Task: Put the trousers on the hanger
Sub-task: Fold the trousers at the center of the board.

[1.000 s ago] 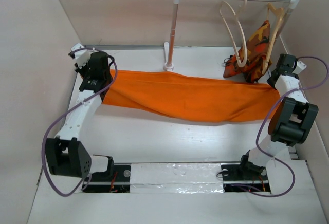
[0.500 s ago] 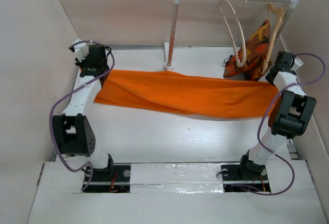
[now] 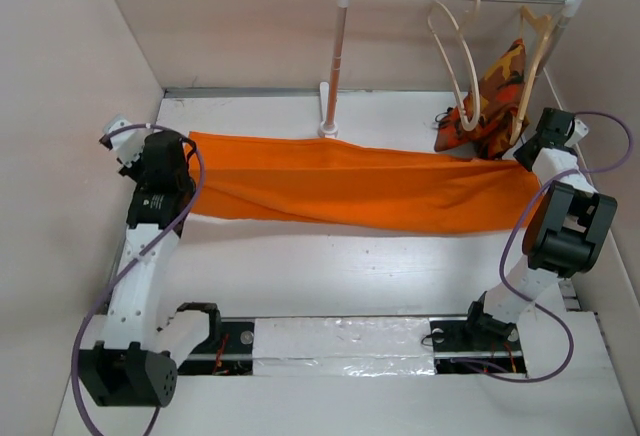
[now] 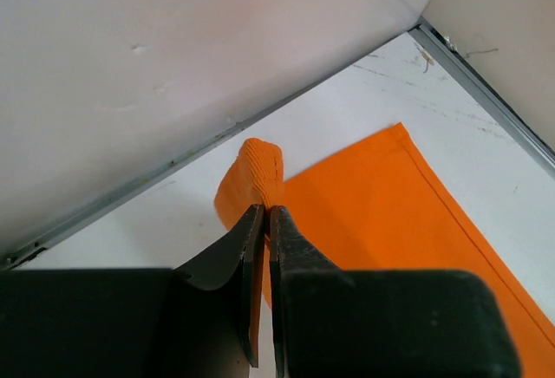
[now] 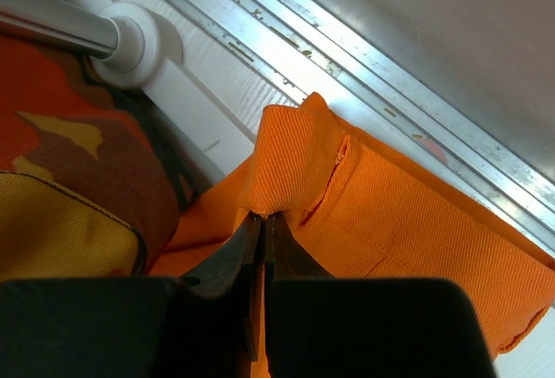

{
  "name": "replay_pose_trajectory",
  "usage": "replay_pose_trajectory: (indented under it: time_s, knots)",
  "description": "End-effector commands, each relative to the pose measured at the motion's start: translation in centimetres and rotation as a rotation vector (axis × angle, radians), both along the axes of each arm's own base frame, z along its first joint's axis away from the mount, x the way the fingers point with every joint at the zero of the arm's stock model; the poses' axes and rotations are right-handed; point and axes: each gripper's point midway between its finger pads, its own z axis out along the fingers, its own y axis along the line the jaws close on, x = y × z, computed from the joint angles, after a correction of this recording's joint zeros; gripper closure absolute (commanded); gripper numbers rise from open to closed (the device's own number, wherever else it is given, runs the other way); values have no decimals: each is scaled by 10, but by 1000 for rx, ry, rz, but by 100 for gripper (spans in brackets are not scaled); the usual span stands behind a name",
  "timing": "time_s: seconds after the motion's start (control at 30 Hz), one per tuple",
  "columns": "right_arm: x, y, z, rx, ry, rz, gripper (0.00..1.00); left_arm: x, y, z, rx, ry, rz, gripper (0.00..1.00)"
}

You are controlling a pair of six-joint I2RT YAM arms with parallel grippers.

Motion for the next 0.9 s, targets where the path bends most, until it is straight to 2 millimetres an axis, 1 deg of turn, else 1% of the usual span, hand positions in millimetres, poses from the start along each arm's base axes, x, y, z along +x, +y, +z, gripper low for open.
replay_pose_trajectory:
  time_s: [0.0,0.07,0.1,0.13,0.17,0.2,0.23,0.27,0.3,0.33,0.37,0.4,0.43,0.47,0.5,0.53,0.57,0.6,0.63,0.67,0.7,0.73,0.77,0.8,0.83,0.87]
  knots:
    - [16,-23,39,-70,-143,-49,100,-24,21,0,62,21,109,100]
    - [19,-23,41,-70,-157,-47,100,-20,24,-4,53,38,125,100]
    - [21,-24,42,-72,-161,-47,100,-12,24,-13,57,73,125,100]
    - [22,-24,39,-70,-154,-46,100,-4,24,-8,57,67,125,100]
    - [24,-26,43,-75,-150,-47,100,8,25,-17,60,100,125,100]
    - [25,-27,42,-75,-143,-48,100,15,27,-18,61,109,132,100]
    - [27,-28,37,-75,-130,-47,100,26,28,-9,64,95,130,100]
    - [27,-30,38,-81,-121,-49,100,41,28,-20,67,135,127,100]
    - [28,-31,38,-85,-120,-51,100,50,32,-23,62,147,129,100]
    - [28,-32,37,-87,-119,-53,100,63,34,-17,54,133,124,100]
    - [30,-33,34,-90,-119,-53,100,73,33,-20,48,144,112,100]
    - [28,-38,32,-91,-112,-61,100,85,38,-38,46,196,121,100]
    - [29,-38,31,-92,-109,-57,100,98,39,-33,54,193,115,100]
    - [30,-39,26,-93,-95,-55,100,108,45,-50,57,243,125,100]
    - [33,-41,27,-97,-95,-53,100,115,46,-51,63,253,127,100]
    - [34,-42,25,-99,-90,-52,100,125,50,-43,57,233,134,100]
    - [36,-43,25,-104,-87,-46,100,134,54,-56,49,264,135,100]
    - [38,-43,17,-101,-75,-38,100,143,53,-59,44,263,117,100]
    - [42,-45,18,-106,-77,-33,100,152,53,-55,49,249,107,100]
    - [44,-46,15,-102,-69,-33,100,158,53,-57,49,254,104,100]
    - [44,-47,6,-99,-42,-32,100,167,54,-73,49,287,100,100]
    - [48,-49,8,-105,-45,-29,100,176,55,-70,55,280,97,100]
    - [50,-50,7,-105,-41,-25,100,179,59,-76,47,297,104,100]
    - [50,-50,4,-105,-30,-23,100,188,57,-95,36,329,87,100]
    - [51,-51,-2,-105,-17,-20,99,196,57,-94,36,320,78,100]
    - [56,-48,-1,-108,-19,-9,99,201,57,-99,33,327,74,100]
